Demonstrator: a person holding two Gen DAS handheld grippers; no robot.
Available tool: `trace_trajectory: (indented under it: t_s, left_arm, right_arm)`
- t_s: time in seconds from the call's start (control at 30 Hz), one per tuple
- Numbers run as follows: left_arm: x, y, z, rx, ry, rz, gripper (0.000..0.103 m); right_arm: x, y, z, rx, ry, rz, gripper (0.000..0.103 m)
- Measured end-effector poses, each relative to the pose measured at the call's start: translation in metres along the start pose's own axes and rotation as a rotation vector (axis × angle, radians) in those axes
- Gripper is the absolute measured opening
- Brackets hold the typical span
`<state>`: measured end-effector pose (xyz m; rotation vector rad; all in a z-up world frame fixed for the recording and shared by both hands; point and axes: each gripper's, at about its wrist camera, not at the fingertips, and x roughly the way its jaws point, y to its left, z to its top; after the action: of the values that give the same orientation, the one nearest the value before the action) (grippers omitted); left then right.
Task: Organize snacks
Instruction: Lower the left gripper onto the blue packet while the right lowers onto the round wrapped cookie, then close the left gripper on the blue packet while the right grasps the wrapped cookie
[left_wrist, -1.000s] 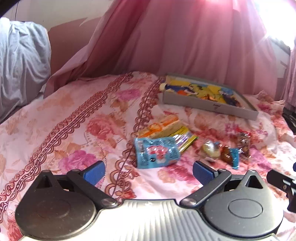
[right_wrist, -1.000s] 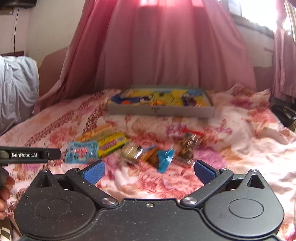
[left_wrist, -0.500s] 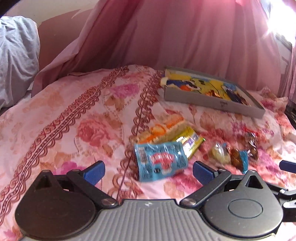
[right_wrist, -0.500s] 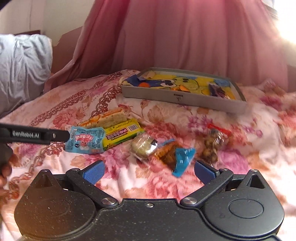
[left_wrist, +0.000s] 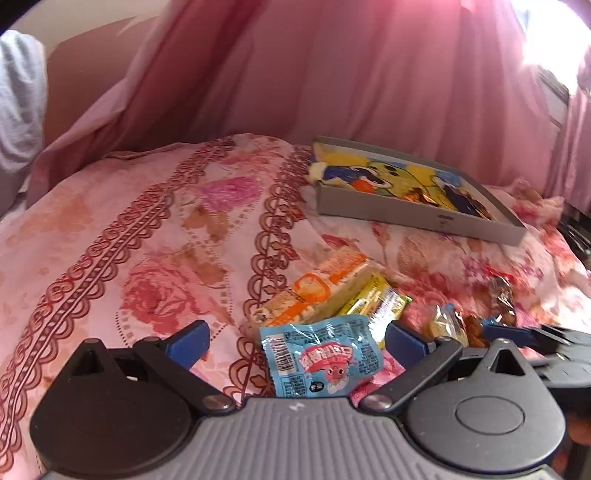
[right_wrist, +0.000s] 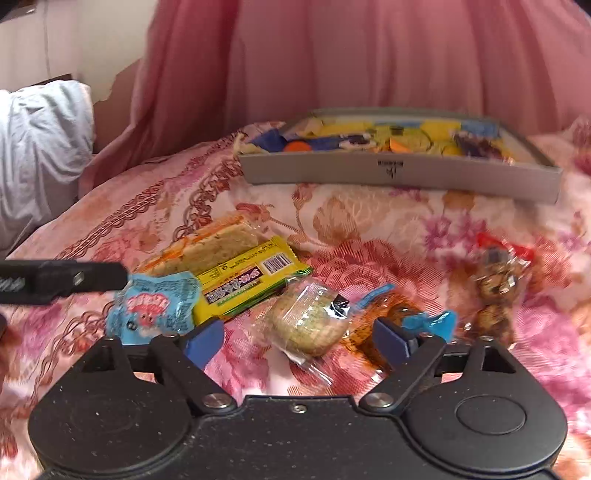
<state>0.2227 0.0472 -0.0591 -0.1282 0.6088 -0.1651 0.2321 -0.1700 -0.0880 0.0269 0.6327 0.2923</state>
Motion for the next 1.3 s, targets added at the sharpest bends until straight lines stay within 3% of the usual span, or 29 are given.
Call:
trace_trajectory:
  t_s: [0.1, 0.23, 0.37, 0.4, 0.43, 0.8, 1.1, 1.3]
  left_arm:
    - [0.004, 0.0, -0.002, 0.001, 0.031, -0.035, 0.103]
    - [0.011, 0.0, -0.007, -0.011, 0.068, -0.039, 0.103]
    - [0.014, -0.002, -0.009, -0.025, 0.082, -0.04, 0.103]
    - [0.016, -0.002, -0.009, -0.029, 0.088, -0.039, 0.103]
    - [0.018, -0.003, -0.008, -0.035, 0.097, -0.036, 0.103]
    - [0.036, -0.026, -0.002, -0.104, 0.18, 0.009, 0.102]
    - [0.053, -0.046, -0.005, -0.105, 0.199, 0.146, 0.102]
    - [0.057, -0.05, -0.009, -0.129, 0.21, 0.222, 0.092]
  right_arm:
    - [0.011, 0.0, 0.002, 0.017, -0.003, -0.013, 0.083]
    - [0.021, 0.0, 0.002, 0.017, 0.012, -0.021, 0.068]
    - [0.019, 0.006, 0.003, -0.009, 0.013, -0.03, 0.066]
    - [0.018, 0.006, 0.003, -0.01, 0.011, -0.025, 0.063]
    - [0.016, 0.006, 0.003, -0.014, 0.01, -0.024, 0.054]
    - [-0.018, -0.001, 0.0, -0.024, 0.138, -0.068, 0.052]
    - [-0.025, -0.005, -0.004, -0.006, 0.193, -0.03, 0.052]
    - [-0.023, -0.01, 0.001, 0.021, 0.208, 0.001, 0.053]
